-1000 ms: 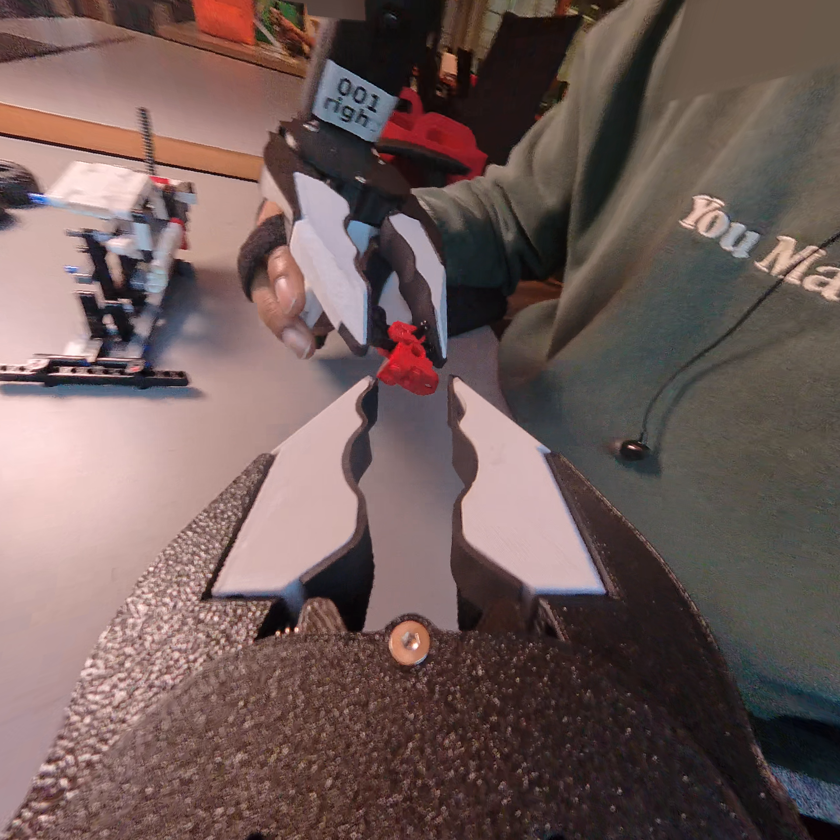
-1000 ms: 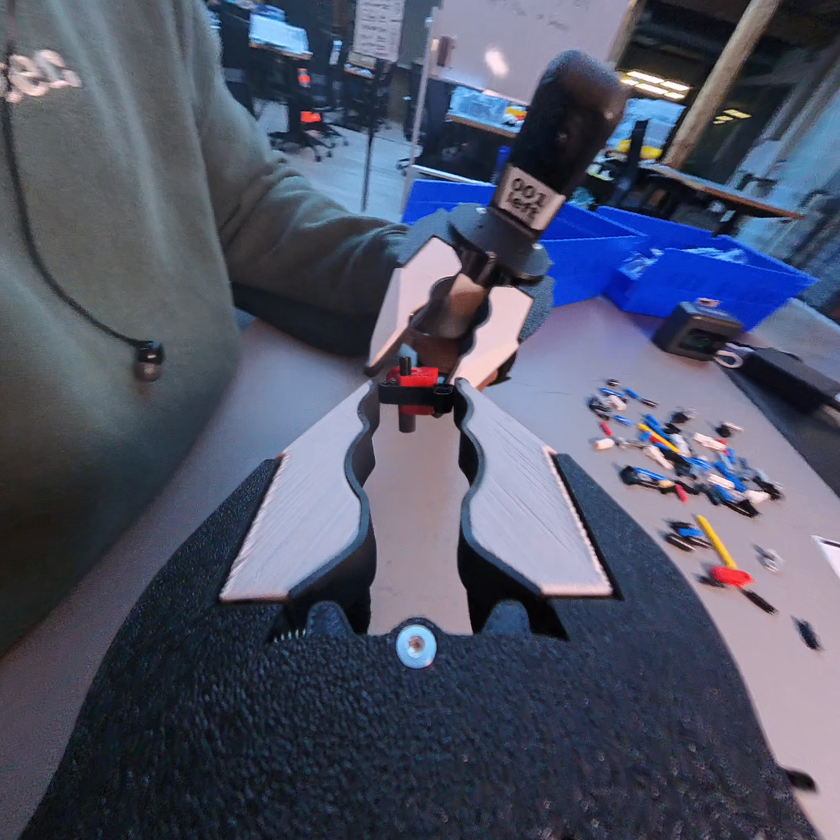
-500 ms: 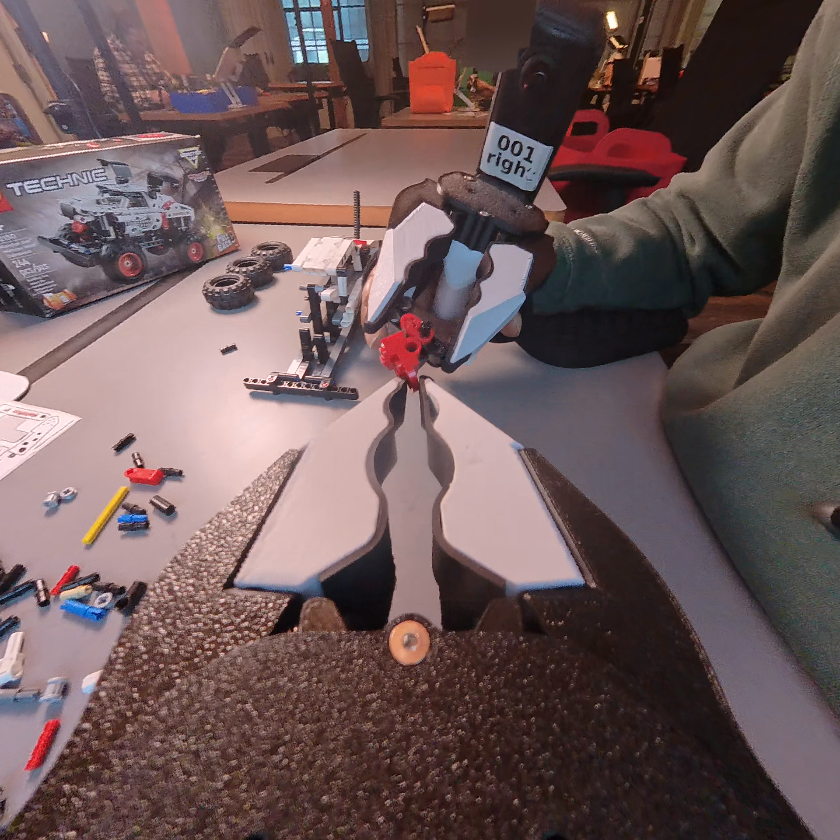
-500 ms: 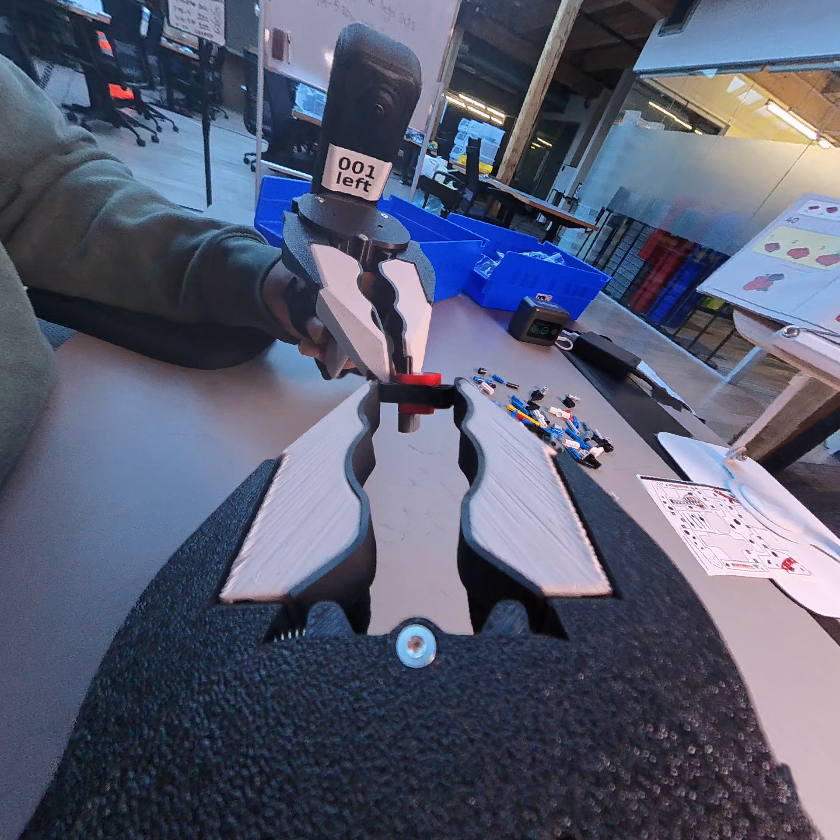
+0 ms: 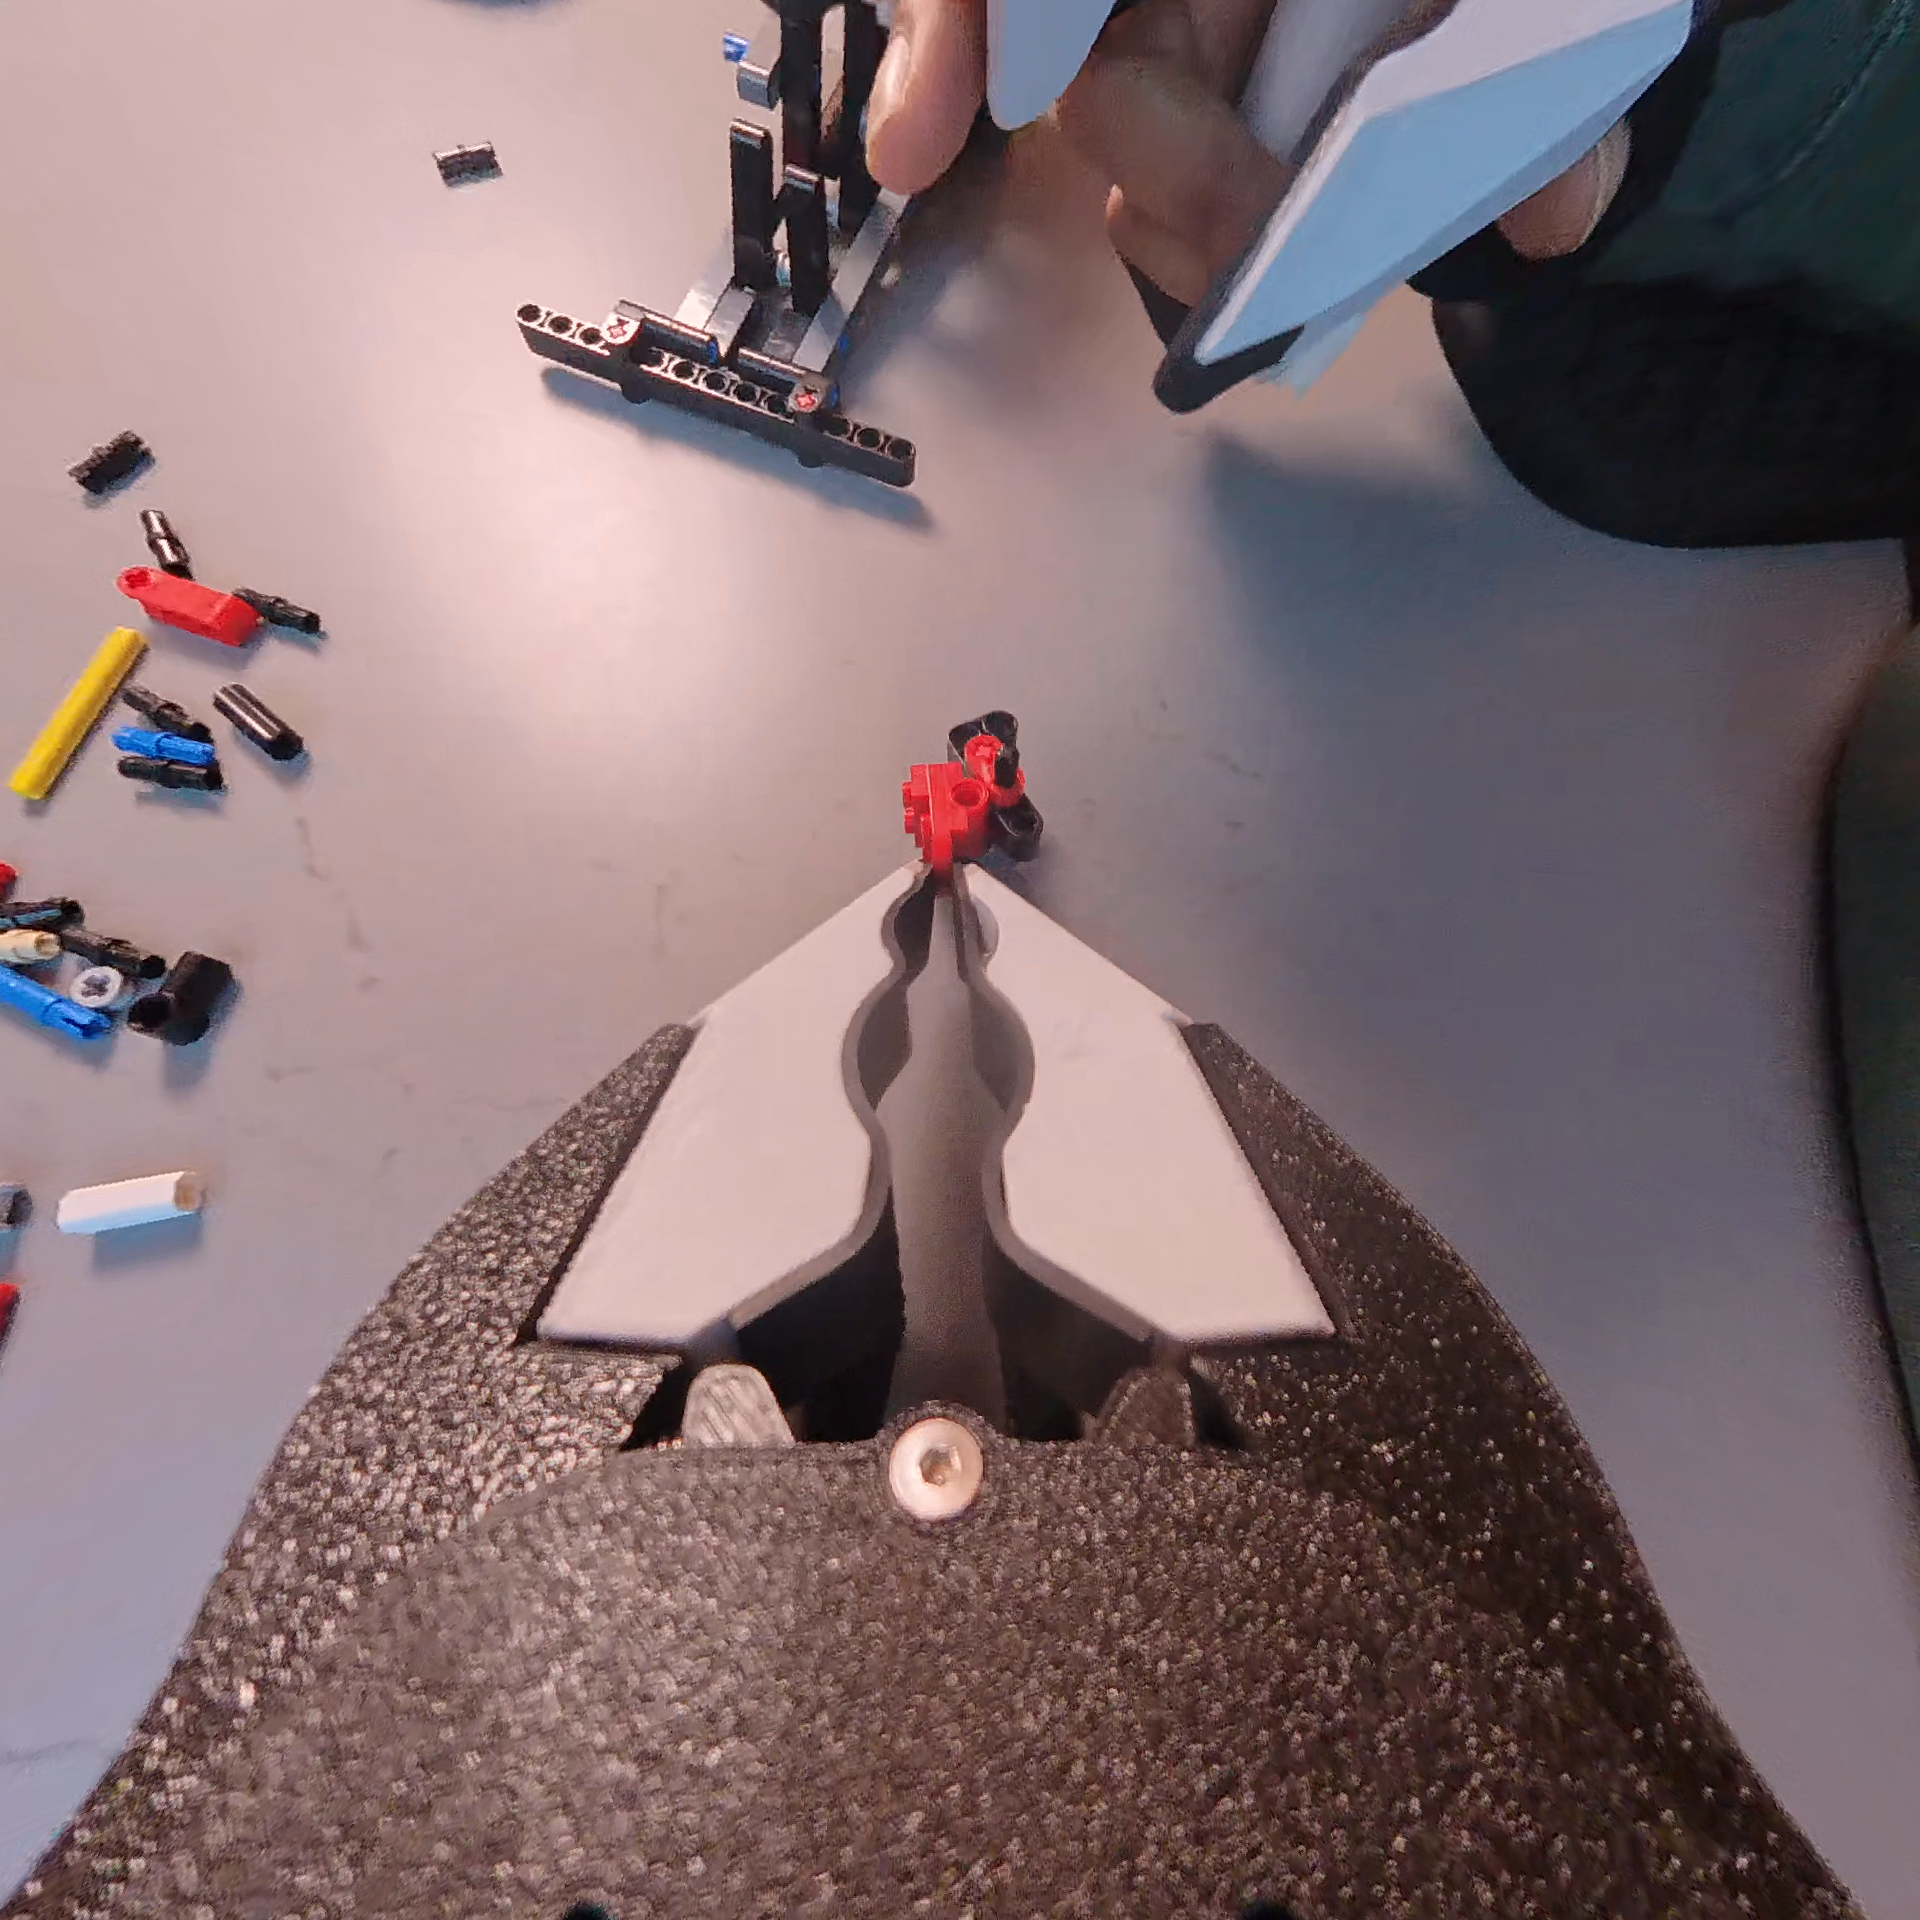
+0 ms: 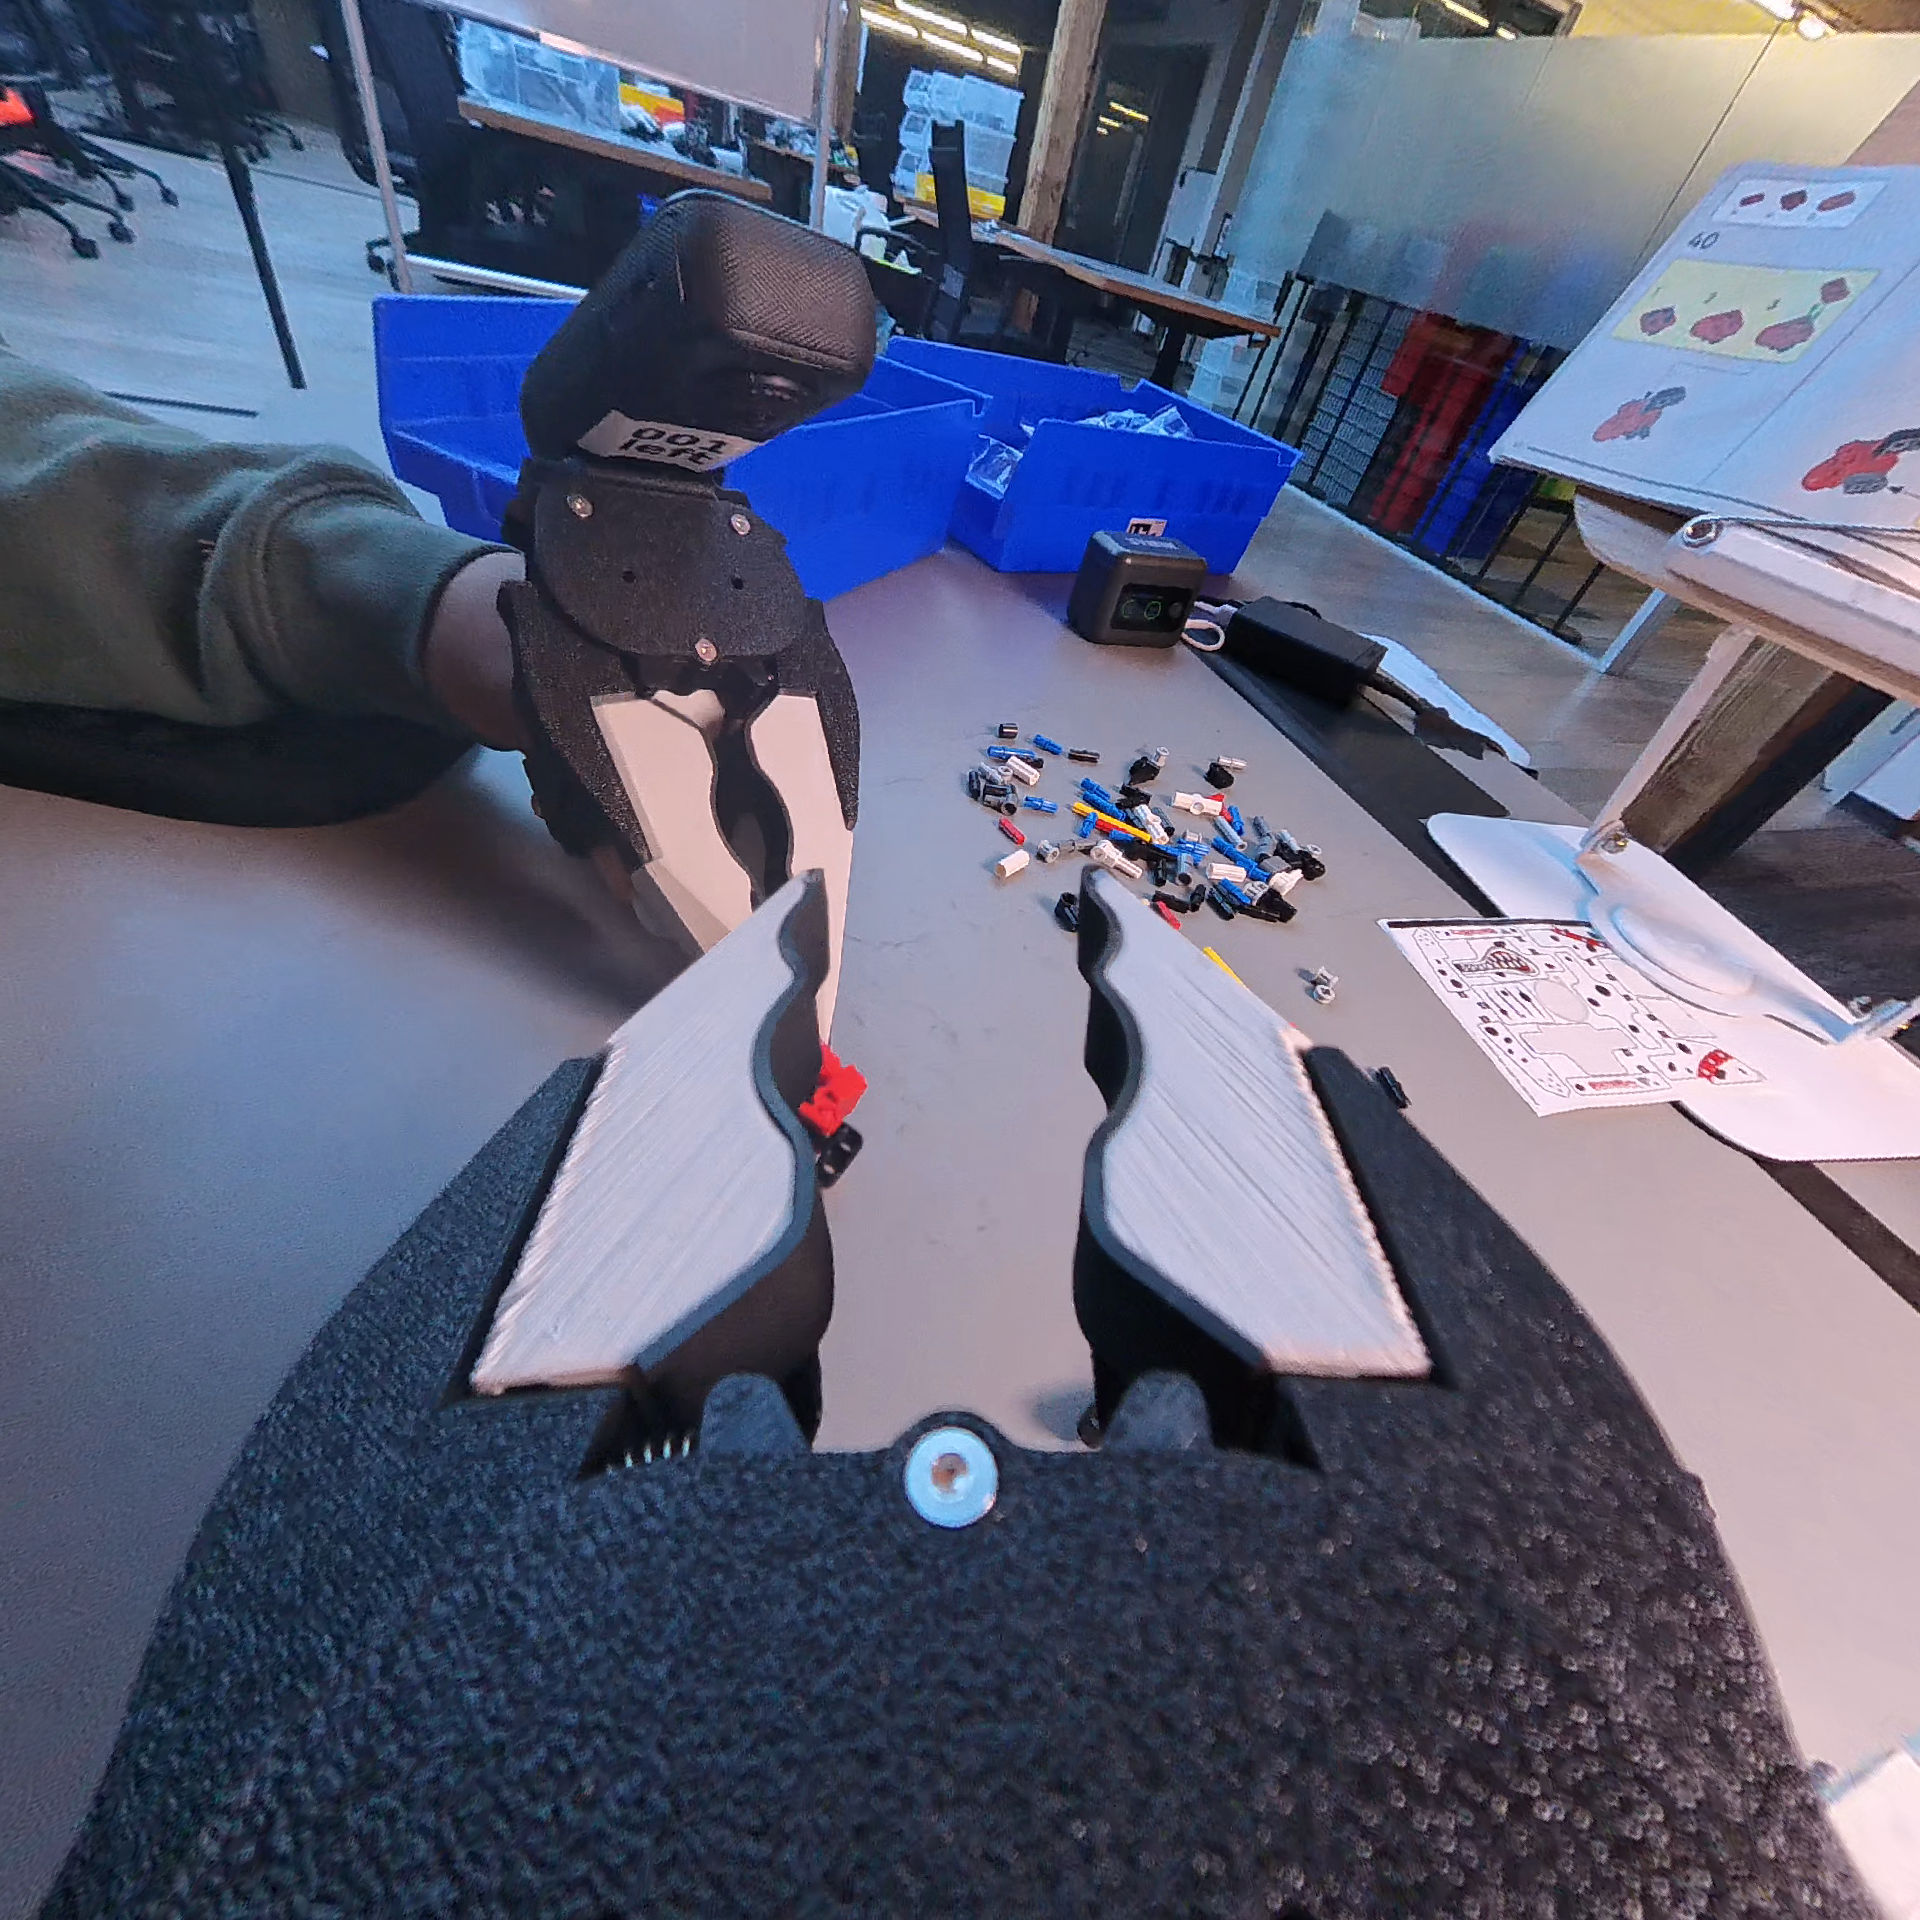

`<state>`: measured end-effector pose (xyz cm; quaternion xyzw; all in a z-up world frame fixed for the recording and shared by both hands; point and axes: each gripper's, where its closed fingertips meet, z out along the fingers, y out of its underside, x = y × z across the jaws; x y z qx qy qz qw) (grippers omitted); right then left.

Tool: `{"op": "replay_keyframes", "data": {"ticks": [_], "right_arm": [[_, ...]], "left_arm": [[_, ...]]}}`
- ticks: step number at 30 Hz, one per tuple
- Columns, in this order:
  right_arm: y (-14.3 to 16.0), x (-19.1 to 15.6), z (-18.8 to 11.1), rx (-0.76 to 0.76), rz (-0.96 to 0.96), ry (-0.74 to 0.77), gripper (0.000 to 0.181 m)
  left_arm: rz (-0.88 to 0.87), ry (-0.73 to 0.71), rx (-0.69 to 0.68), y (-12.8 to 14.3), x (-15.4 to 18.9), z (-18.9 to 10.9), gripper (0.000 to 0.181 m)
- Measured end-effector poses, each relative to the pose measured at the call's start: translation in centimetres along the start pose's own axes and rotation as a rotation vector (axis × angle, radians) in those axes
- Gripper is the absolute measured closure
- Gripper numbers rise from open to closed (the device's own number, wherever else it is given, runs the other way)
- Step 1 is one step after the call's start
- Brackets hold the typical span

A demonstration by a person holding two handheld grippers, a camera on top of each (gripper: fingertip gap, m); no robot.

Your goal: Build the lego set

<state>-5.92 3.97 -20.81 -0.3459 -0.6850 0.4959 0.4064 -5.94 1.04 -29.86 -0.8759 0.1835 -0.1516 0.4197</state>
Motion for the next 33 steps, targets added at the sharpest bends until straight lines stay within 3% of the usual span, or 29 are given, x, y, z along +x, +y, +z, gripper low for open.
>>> {"op": "replay_keyframes", "data": {"ticks": [3, 7, 12, 17, 20, 24, 33], "right_arm": [[-0.7, 0.6, 0.1, 0.001, 0.05, 0.01, 0.138], [-5.4, 4.9, -0.1, 0.046, 0.035, 0.112, 0.144], [-10.7, 14.7, 1.7, 0.049, -0.07, 0.317, 0.148], [-13.2, 25.9, 5.3, 0.117, 0.006, 0.485, 0.158], [-13.3, 31.0, 7.6, 0.142, 0.06, 0.545, 0.165], [-11.4, 35.6, 10.6, 0.079, 0.072, 0.618, 0.178], [-10.0, 38.5, 14.3, 0.058, 0.072, 0.645, 0.181]], "left_arm": [[0.005, 0.009, 0.003, -0.1, 0.1, 0.0, 0.17], [-0.024, 0.018, 0.171, -2.5, -0.4, -1.6, 0.139], [-0.047, -0.087, 0.44, -5.8, -2.9, -5.5, 0.139], [-0.009, -0.28, 0.557, -6.7, -5.3, -7.8, 0.127], [0.005, -0.343, 0.569, -6.8, -5.8, -8.4, 0.128], [-0.012, -0.33, 0.542, -6.4, -5.8, -8.1, 0.14], [-0.094, -0.29, 0.558, -5.7, -6.9, -8.5, 0.152]]}}
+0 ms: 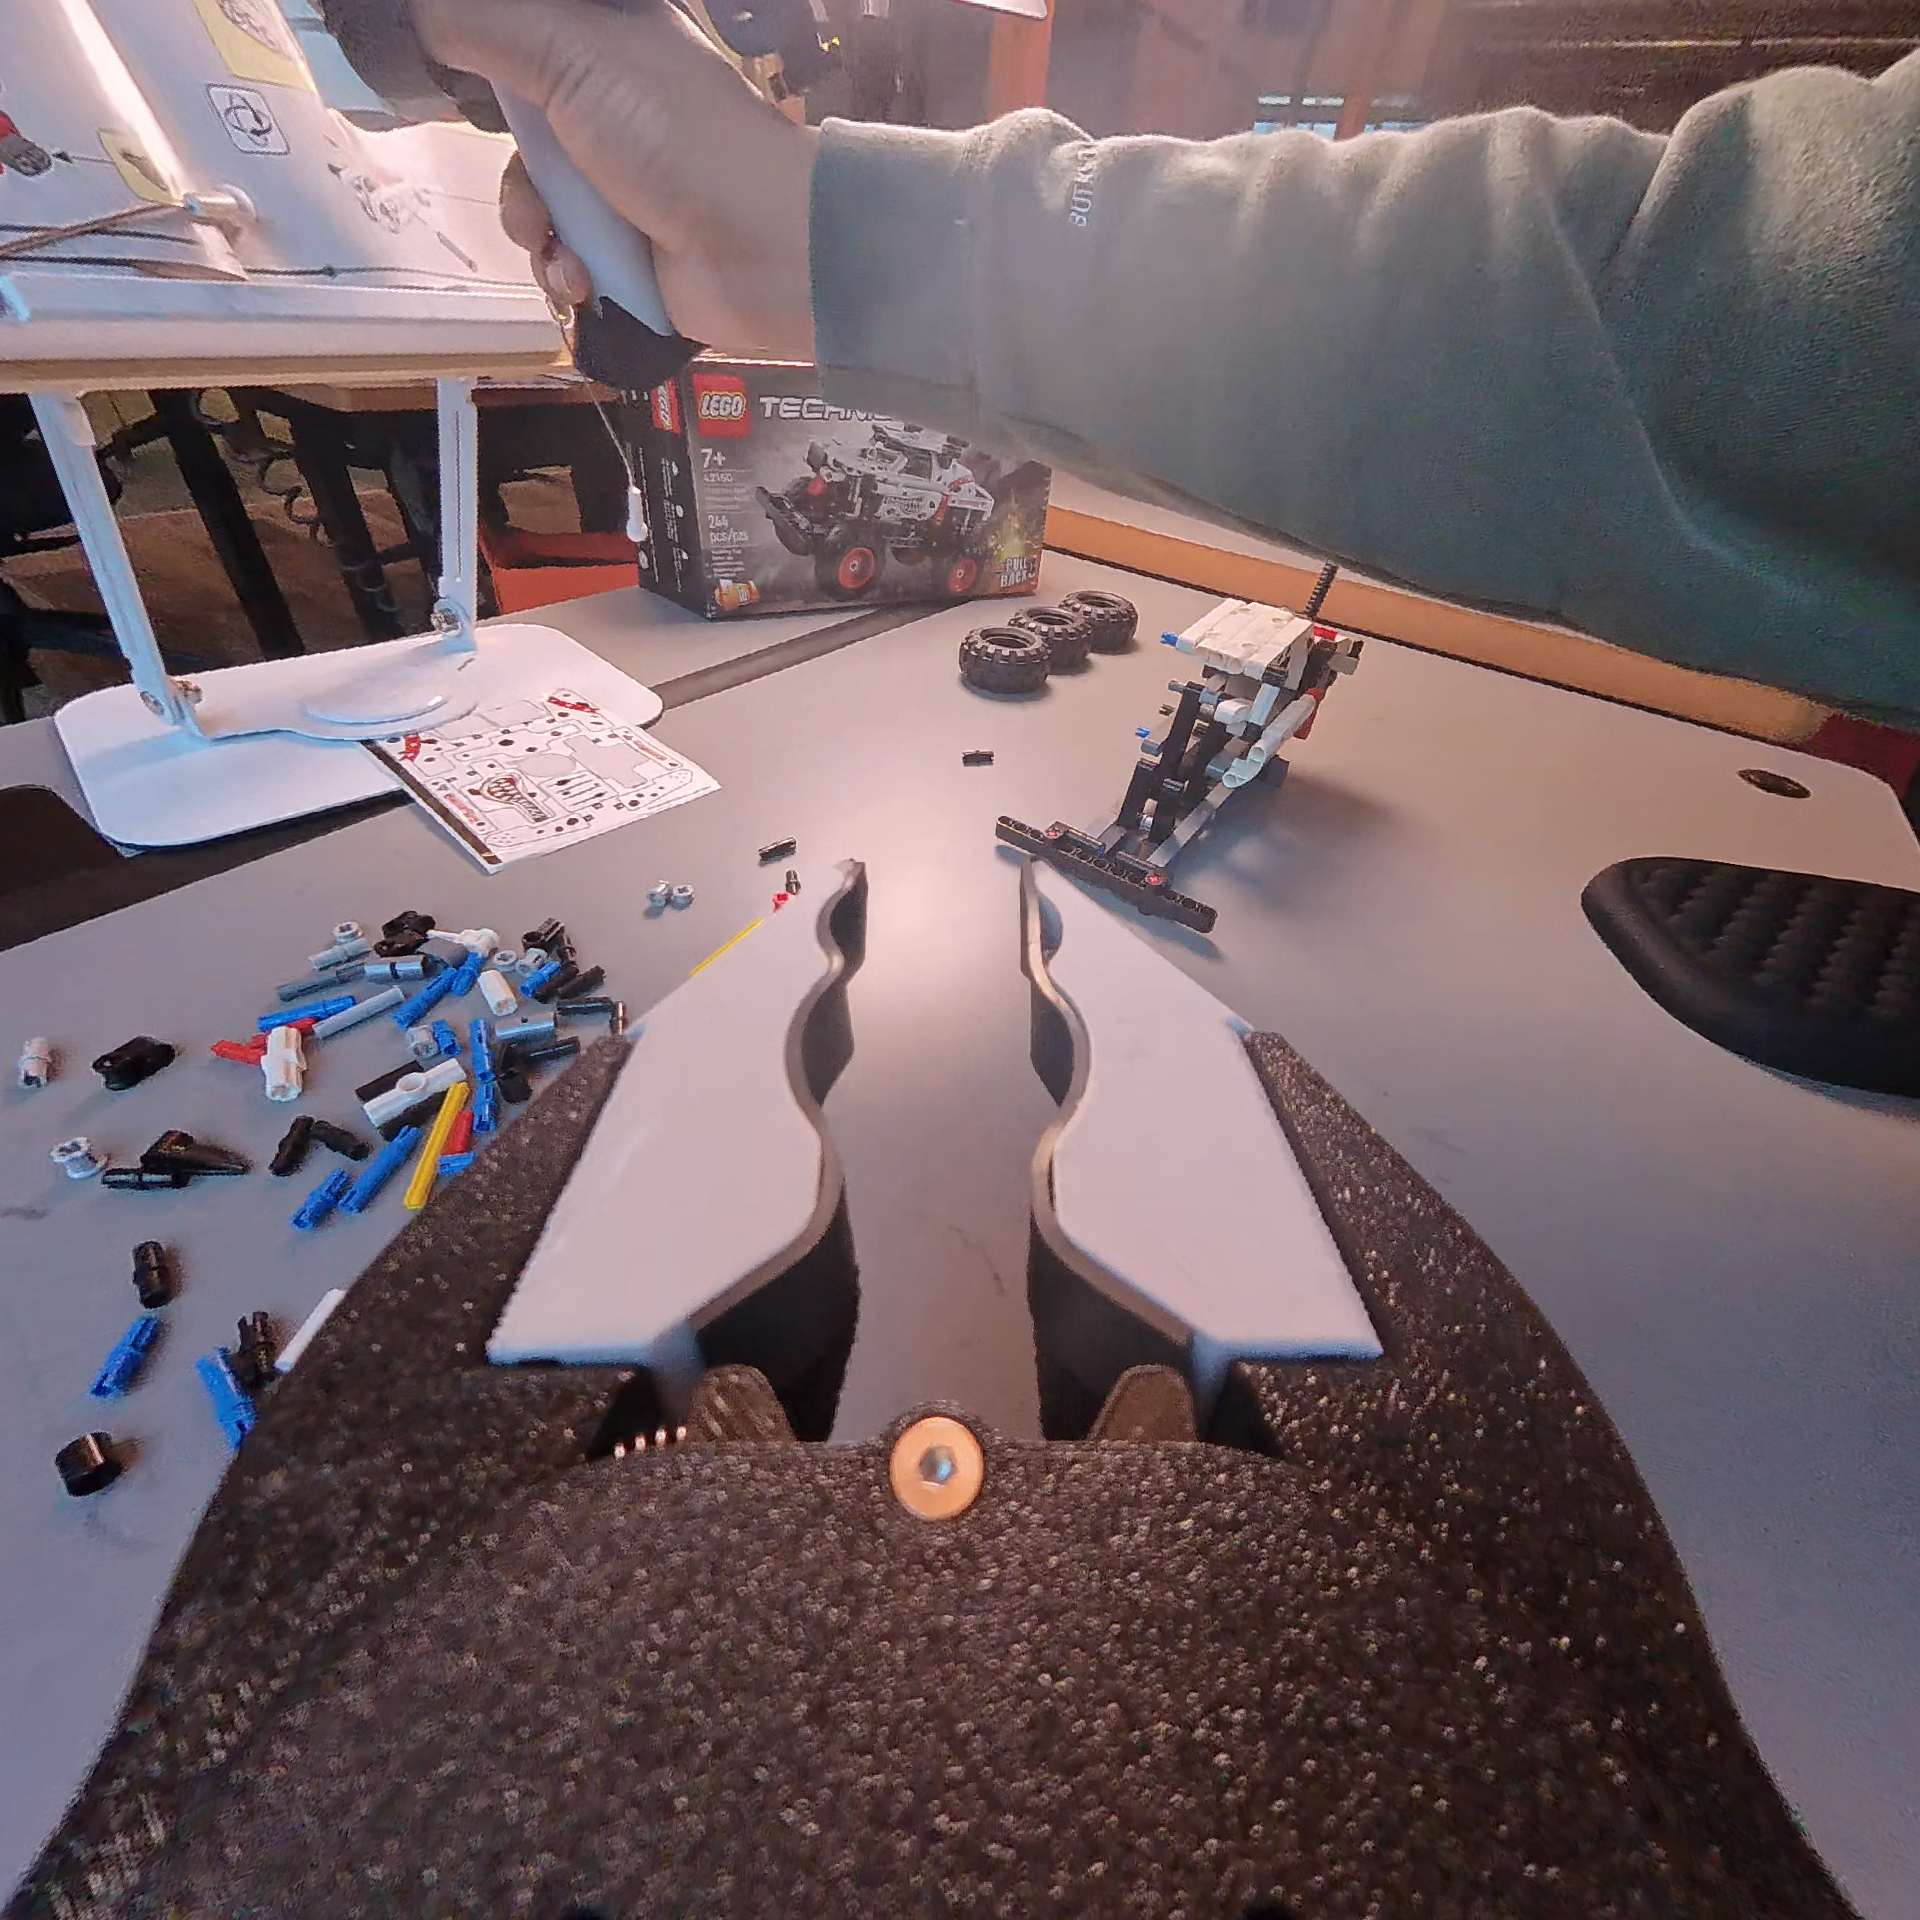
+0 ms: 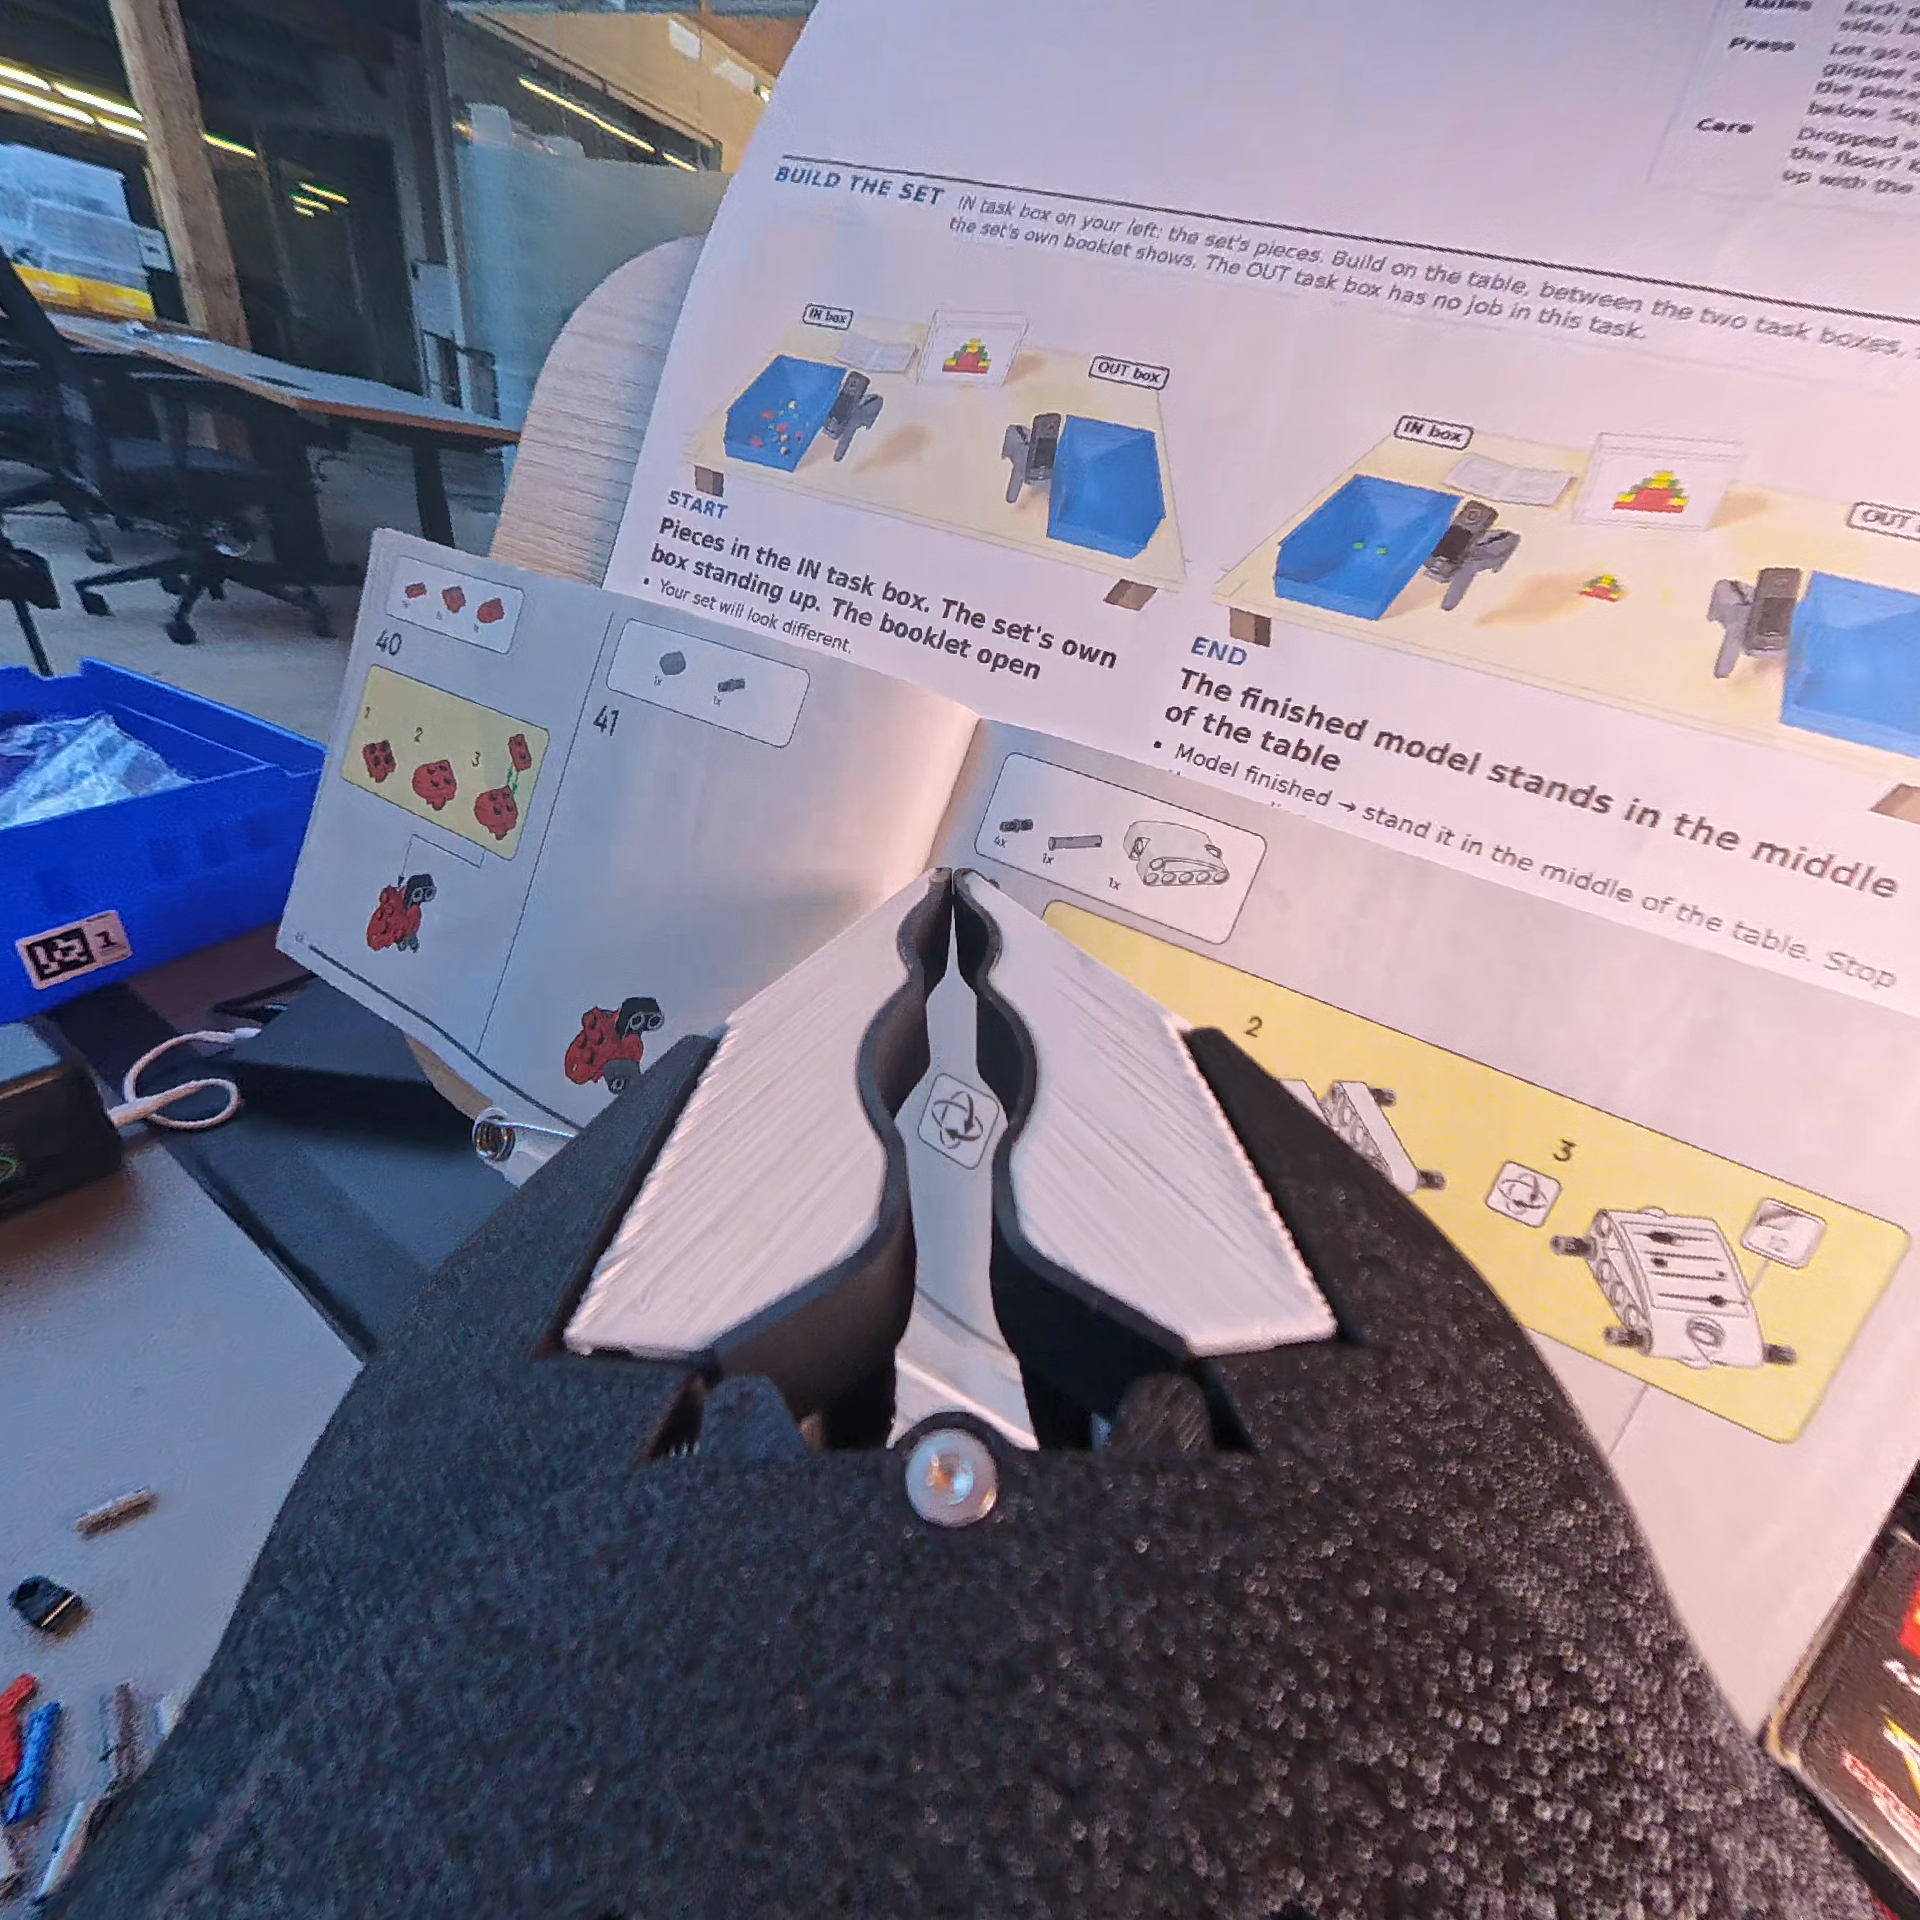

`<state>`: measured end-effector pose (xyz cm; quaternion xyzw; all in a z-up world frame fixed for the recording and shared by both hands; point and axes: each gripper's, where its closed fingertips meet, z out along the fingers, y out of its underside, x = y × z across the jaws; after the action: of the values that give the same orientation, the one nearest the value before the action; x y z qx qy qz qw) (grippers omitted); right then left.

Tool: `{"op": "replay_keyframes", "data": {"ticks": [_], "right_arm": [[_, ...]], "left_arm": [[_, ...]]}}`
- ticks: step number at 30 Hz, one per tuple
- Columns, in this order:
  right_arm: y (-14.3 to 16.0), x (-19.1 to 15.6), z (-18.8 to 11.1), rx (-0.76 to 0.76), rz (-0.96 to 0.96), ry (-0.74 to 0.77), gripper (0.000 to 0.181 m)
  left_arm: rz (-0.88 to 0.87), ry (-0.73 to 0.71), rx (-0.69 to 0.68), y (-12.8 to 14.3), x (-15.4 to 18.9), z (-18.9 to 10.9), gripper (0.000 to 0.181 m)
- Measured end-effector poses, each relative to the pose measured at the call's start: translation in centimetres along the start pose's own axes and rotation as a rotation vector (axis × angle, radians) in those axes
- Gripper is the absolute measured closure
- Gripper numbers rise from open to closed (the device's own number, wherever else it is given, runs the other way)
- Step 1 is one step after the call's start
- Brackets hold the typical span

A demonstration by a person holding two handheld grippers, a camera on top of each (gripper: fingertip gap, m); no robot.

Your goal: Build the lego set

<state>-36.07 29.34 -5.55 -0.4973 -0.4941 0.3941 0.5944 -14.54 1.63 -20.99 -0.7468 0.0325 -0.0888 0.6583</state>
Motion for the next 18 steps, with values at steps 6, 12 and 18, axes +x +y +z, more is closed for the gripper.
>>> {"op": "replay_keyframes", "data": {"ticks": [6, 12, 18], "right_arm": [[0.2, 0.1, 1.1, -0.009, -0.003, 0.001, 0.181], [0.6, 1.0, 0.9, -0.004, 0.006, 0.018, 0.181], [0.6, 1.6, 0.6, -0.008, 0.004, 0.024, 0.181]], "left_arm": [[0.025, 0.03, 0.003, 0.1, 0.5, 0.2, 0.158], [0.012, 0.025, -0.012, 0.5, 0.2, 0.4, 0.154], [-0.007, 0.015, -0.018, 0.6, -0.2, 0.5, 0.153]]}}
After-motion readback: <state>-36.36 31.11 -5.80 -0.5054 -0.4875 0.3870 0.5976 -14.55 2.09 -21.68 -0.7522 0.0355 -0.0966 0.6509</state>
